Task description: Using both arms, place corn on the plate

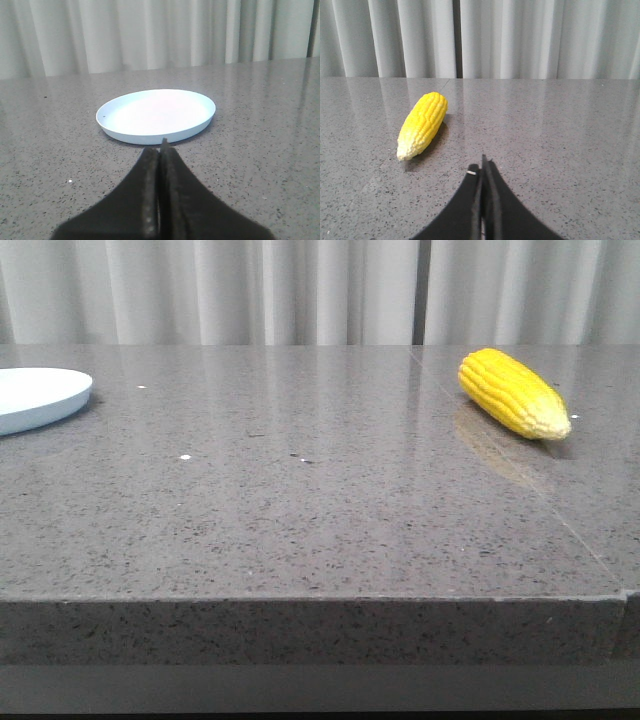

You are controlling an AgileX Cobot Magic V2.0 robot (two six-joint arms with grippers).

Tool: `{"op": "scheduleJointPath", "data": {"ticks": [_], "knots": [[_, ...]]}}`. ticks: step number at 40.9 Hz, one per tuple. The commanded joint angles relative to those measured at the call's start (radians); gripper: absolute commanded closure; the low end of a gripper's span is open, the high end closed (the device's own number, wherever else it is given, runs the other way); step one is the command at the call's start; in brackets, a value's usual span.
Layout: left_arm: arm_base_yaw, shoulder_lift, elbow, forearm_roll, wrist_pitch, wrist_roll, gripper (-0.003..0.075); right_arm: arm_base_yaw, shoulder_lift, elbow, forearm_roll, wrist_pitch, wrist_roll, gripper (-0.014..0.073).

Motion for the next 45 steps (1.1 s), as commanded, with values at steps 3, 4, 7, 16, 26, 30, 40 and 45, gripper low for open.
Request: {"op": "scheduleJointPath", "data": {"ticks": [3,4,7,16,26,30,40,45], "knots": [[0.002,-0.016,0.024,-0.01,-0.083,0.0,0.0741,-0.001,-0.017,-0.024,-0.003,-0.085,-0.002,0.068],[0.002,-0.016,0.024,-0.01,-0.083,0.0,0.0741,-0.001,-0.017,-0.024,-0.003,-0.085,-0.002,0.068],[0.002,-0.016,0.024,-0.01,-0.083,0.0,0.0741,-0.001,-0.017,-0.024,-0.003,-0.085,-0.002,0.068],[0.002,-0.016,0.024,-0.01,-0.083,0.0,0.0741,-0.001,-0.017,-0.024,-0.003,-0.088,-0.002,0.068],[0.002,-0.016,0.024,-0.01,-0.101,0.0,0.0741,-0.001,-0.017,-0.024,-0.003,-0.1,-0.003,0.068],[0.002,-0.016,0.02,-0.01,-0.132,0.0,0.0741,-0.001,-0.017,-0.027,0.001,-0.126,-0.003,0.068],[0.002,-0.014,-0.146,-0.01,-0.092,0.0,0.0741,-0.001,-0.008,-0.209,0.021,0.0,-0.005,0.068],[0.002,0.017,-0.293,-0.01,-0.003,0.0,0.0741,-0.001,0.048,-0.363,0.014,0.142,-0.006,0.068]]}}
